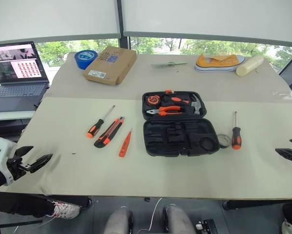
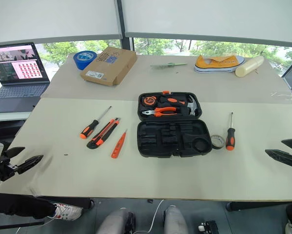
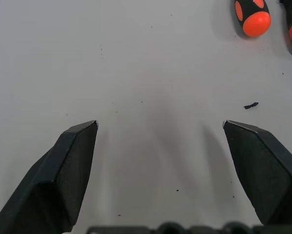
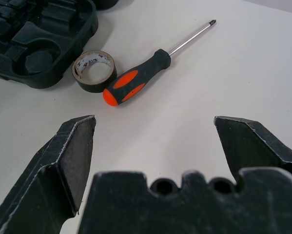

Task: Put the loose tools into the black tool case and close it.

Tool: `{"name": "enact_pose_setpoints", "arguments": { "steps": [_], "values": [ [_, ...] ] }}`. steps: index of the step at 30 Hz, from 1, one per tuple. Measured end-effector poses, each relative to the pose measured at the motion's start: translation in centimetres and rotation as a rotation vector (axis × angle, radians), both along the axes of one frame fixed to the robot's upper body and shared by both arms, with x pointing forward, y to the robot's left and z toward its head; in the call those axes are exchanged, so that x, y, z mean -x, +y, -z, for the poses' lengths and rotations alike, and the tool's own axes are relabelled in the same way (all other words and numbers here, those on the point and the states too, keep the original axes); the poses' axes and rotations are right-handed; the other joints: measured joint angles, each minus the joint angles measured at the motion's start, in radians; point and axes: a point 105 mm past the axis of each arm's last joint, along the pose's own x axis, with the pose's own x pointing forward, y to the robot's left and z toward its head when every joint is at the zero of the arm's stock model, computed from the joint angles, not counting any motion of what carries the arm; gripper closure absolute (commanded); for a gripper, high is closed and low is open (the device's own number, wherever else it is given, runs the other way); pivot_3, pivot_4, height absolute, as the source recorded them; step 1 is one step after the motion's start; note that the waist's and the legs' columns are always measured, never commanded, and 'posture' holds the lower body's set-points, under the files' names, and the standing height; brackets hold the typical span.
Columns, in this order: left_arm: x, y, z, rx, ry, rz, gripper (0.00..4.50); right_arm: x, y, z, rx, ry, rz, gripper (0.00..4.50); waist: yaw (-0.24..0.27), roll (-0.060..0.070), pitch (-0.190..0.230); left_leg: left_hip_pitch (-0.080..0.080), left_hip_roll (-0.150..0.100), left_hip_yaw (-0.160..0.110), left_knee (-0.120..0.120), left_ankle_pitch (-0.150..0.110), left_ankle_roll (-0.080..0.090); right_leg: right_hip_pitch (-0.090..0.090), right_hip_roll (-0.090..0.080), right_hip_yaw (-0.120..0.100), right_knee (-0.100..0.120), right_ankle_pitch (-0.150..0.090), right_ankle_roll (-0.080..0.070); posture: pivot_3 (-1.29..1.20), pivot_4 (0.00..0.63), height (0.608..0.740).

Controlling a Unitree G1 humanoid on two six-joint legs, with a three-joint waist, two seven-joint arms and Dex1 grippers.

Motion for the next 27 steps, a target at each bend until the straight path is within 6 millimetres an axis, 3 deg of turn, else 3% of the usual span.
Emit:
{"name": "enact_pose_setpoints", "arguments": {
  "steps": [10,14,16,18,22,27],
  "values": [
    [-1.7,-0.7,-0.5,-0.043,-0.018,0.002,0.11,0.0,-0.7,0.6,0.042,-0.025,0.025,0.00,0.002,0.000,0.000,0.000,0.000,0.000,0.000,0.000,0.000,0.000,0.000,0.000,0.000,0.000,0.000,0.00,0.150,0.735],
    [-4.7,-2.8,-3.7,-0.050,-0.088,0.045,0.11,-1.3,0.9,-1.4,0.076,-0.101,-0.041,0.00,0.002,0.000,0.000,0.000,-0.001,0.000,0.001,0.000,-0.001,0.000,0.000,0.000,0.002,0.000,0.000,0.00,0.150,0.735],
    [-6.2,-4.2,-5.8,-0.053,-0.126,0.072,0.11,-2.1,2.9,-3.1,0.081,-0.154,-0.107,0.00,0.001,0.000,0.000,0.000,-0.001,0.000,0.000,0.000,-0.001,0.000,0.000,0.000,0.002,0.000,0.000,0.00,0.150,0.735],
    [-7.2,-5.7,-6.6,-0.047,-0.123,0.115,0.11,-2.6,5.1,-4.2,0.079,-0.187,-0.180,0.00,0.000,0.000,0.000,0.000,0.000,-0.001,0.000,0.000,-0.001,0.000,0.001,0.000,0.002,0.000,0.000,0.00,0.150,0.735],
    [-9.8,-9.9,-6.0,-0.056,-0.024,0.225,0.11,-3.3,12.0,-5.3,0.052,-0.252,-0.390,0.00,0.001,0.000,0.000,-0.002,-0.001,-0.002,0.001,0.001,-0.001,-0.001,0.002,0.000,0.004,0.000,0.000,0.00,0.150,0.735],
    [-12.1,-11.1,-4.2,-0.055,0.099,0.200,0.11,-3.3,18.4,-6.6,0.025,-0.322,-0.555,0.00,0.000,0.000,0.000,-0.004,-0.002,-0.002,0.001,0.001,-0.001,-0.003,0.002,-0.001,0.005,0.000,0.000,0.00,0.150,0.735]
  ]
}}
